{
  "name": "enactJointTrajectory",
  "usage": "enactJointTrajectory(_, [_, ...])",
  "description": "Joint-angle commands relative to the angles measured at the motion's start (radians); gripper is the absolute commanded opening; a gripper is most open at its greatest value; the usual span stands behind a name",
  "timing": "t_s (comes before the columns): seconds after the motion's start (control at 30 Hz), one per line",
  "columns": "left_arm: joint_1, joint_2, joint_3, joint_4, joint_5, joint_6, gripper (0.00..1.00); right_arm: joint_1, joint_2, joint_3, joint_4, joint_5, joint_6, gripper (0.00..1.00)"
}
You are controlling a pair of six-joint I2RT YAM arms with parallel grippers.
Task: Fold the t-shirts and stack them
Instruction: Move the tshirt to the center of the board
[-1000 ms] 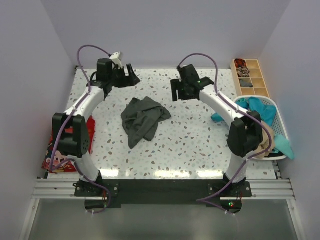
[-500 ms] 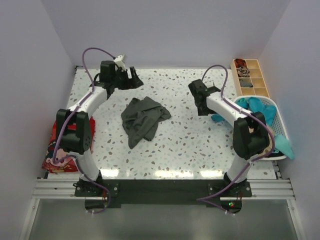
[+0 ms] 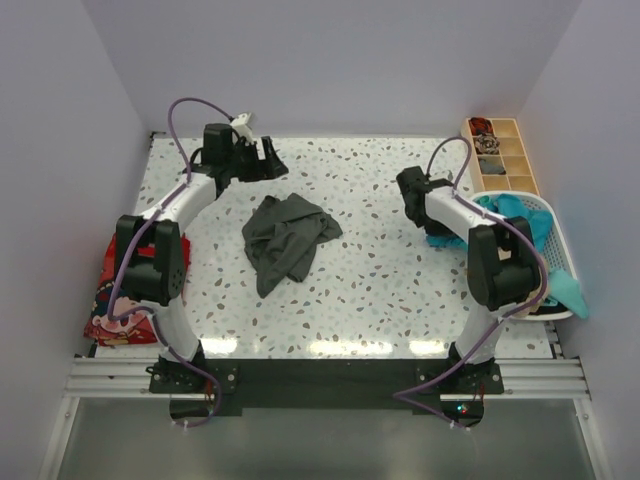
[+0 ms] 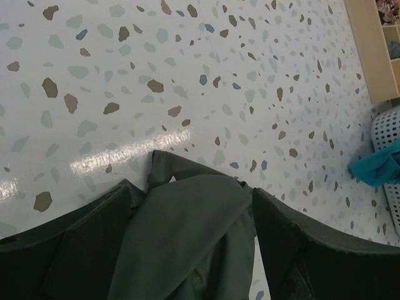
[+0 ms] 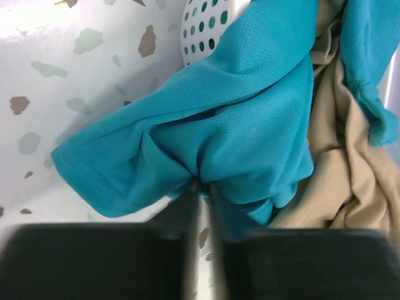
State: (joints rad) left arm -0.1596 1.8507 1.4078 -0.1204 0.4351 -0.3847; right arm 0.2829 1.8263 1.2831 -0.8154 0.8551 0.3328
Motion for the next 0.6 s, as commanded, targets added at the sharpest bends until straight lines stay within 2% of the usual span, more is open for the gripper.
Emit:
enactJointTrajectory(0.0, [-0.006, 0.005, -0.001, 0.036, 0.022, 0.003, 0.83, -0.016, -0.002, 0.005, 0.041, 0.044, 0.012, 0.0])
enactJointTrajectory(0.13, [-0.006, 0.01, 0.002, 0.034, 0.016, 0.006, 0.83, -0.017, -0.12, -0.031, 0.082, 0.051, 0.018, 0.0])
enactJointTrajectory(0.2, [-0.006, 0.015, 0.005, 0.034, 0.022, 0.004, 0.83, -0.016, -0.234, -0.036, 0.087, 0.082, 0.018, 0.0])
enactJointTrajectory(0.4, [-0.006, 0.024, 0.013, 0.051, 0.047, -0.008, 0.82, -0.043, -0.458, 0.019, 0.071, 0.344, 0.028, 0.0])
enactJointTrajectory(0.57, [-0.008, 0.025, 0.017, 0.057, 0.06, -0.009, 0.82, -0.212, -0.472, 0.001, 0.029, 0.444, 0.128, 0.0])
